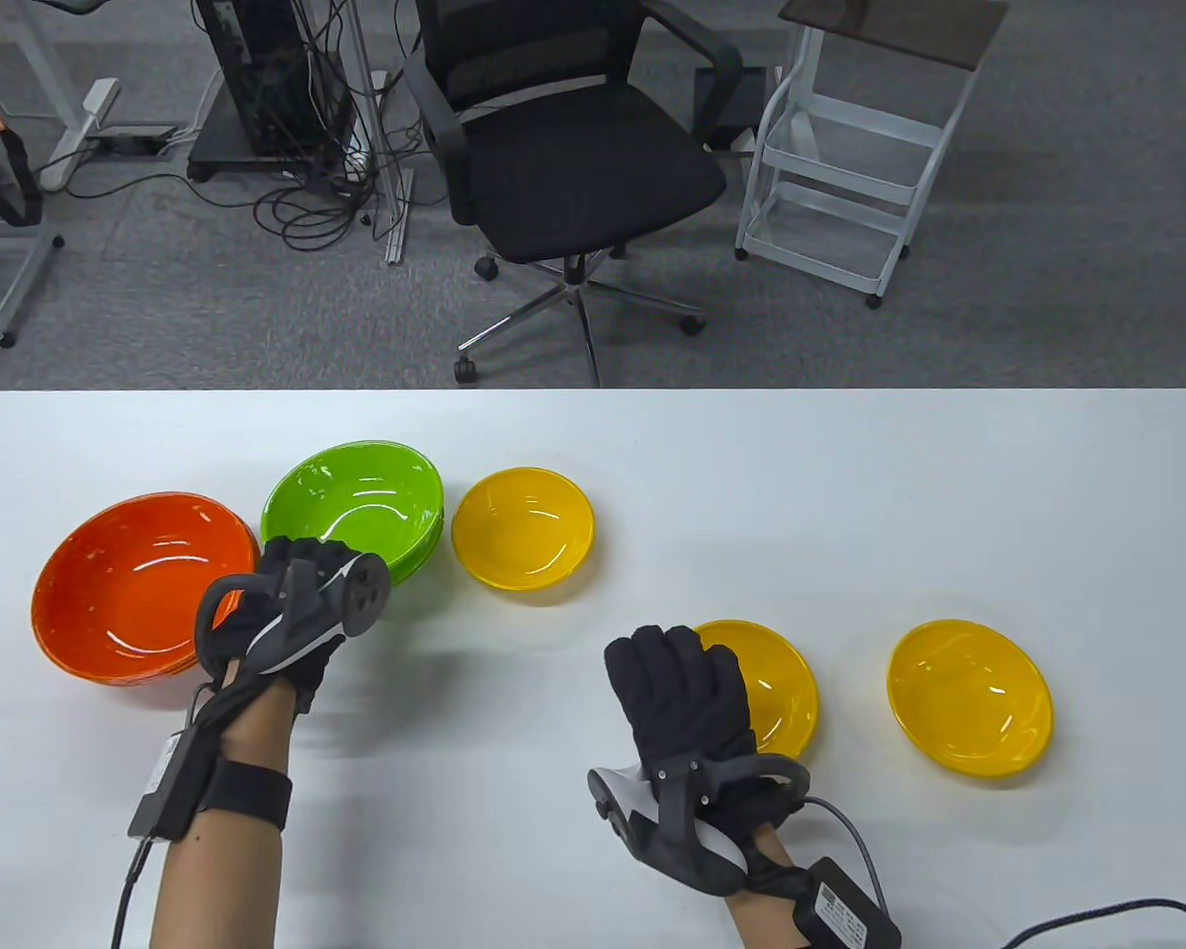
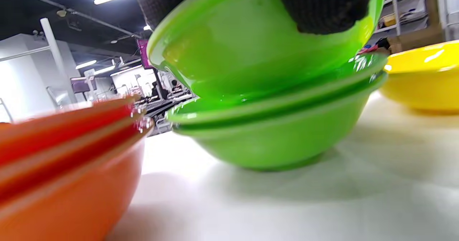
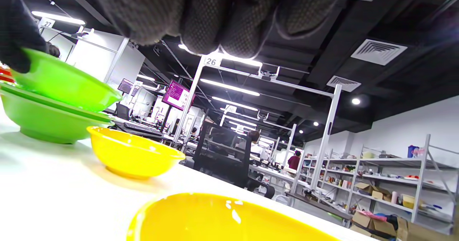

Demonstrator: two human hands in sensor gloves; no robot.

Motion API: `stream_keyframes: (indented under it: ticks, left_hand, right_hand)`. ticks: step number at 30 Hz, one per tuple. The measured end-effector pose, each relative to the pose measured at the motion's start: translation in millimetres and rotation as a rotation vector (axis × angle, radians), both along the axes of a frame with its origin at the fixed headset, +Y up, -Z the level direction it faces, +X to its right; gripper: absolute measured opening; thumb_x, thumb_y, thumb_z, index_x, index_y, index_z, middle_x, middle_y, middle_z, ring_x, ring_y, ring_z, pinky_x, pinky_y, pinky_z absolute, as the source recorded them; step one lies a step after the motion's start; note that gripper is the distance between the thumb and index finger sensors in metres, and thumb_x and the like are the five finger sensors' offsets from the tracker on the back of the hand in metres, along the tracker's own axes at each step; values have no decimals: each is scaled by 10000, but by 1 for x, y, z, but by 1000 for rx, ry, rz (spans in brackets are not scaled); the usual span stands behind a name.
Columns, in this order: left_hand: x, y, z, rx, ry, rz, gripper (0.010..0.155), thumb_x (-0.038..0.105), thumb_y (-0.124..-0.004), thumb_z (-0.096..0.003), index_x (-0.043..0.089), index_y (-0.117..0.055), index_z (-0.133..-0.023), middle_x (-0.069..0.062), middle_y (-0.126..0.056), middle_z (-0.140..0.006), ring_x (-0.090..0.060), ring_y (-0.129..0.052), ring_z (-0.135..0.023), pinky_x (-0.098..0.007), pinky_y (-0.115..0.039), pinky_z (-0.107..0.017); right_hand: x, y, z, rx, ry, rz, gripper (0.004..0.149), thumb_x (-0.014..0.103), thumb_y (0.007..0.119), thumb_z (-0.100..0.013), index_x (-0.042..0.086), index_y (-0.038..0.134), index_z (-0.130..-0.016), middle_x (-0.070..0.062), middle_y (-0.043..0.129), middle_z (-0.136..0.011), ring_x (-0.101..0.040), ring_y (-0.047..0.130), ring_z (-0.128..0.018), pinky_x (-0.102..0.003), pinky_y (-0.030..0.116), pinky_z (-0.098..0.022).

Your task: Nest bowls by color group

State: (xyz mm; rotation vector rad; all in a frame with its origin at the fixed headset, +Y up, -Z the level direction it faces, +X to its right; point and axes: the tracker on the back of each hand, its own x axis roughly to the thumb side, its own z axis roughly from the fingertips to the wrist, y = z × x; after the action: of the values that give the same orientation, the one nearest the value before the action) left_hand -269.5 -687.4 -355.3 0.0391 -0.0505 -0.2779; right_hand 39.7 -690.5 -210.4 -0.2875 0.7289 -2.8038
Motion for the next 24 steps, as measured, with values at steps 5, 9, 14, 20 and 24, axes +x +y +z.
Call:
stream_keyframes:
  ticks: [5, 9, 14, 20, 24]
  left_hand:
    - [-4, -12, -3, -38, 16, -25, 431, 388, -692, -460, 388, -793, -879, 92, -901, -987, -187, -920, -991, -438, -722, -824]
    - [-4, -14, -3, -72, 25, 0, 440, 390, -677, -476, 381, -769, -906, 78, -876, -1012, -203, -888, -1015, -452, -687, -832]
    - [-1, -21, -3, -95, 22, 14, 463, 409, -646, -493, 360, -732, -945, 62, -839, -1044, -236, -833, -1050, -470, -652, -837]
    - [4, -19, 5, -63, -3, 4, 539, 453, -651, -487, 316, -662, -1009, 9, -764, -1097, -288, -760, -1082, -500, -629, -829]
    - [2, -6, 21, -21, -39, -2, 572, 461, -653, -485, 287, -632, -1030, -19, -741, -1107, -318, -743, -1078, -521, -624, -813]
  right_hand:
    - [2, -2, -4, -31, -12, -22, 548, 401, 732, -521, 309, 558, -1033, 58, 671, -1090, -225, 755, -1018, -509, 643, -769]
    - [0, -5, -5, -55, -9, -19, 556, 404, 735, -519, 308, 554, -1035, 55, 668, -1093, -228, 751, -1023, -512, 641, -770]
    - [-1, -5, -4, -87, -20, -1, 578, 415, 736, -511, 289, 552, -1045, 36, 665, -1099, -246, 751, -1023, -521, 639, -767]
    - [13, -3, -9, -186, -87, -38, 619, 458, 730, -501, 277, 540, -1061, 25, 647, -1116, -263, 739, -1035, -535, 625, -773]
    - [38, 4, -16, -201, -176, -116, 617, 455, 729, -505, 273, 542, -1064, 20, 651, -1117, -275, 734, -1038, -542, 622, -773]
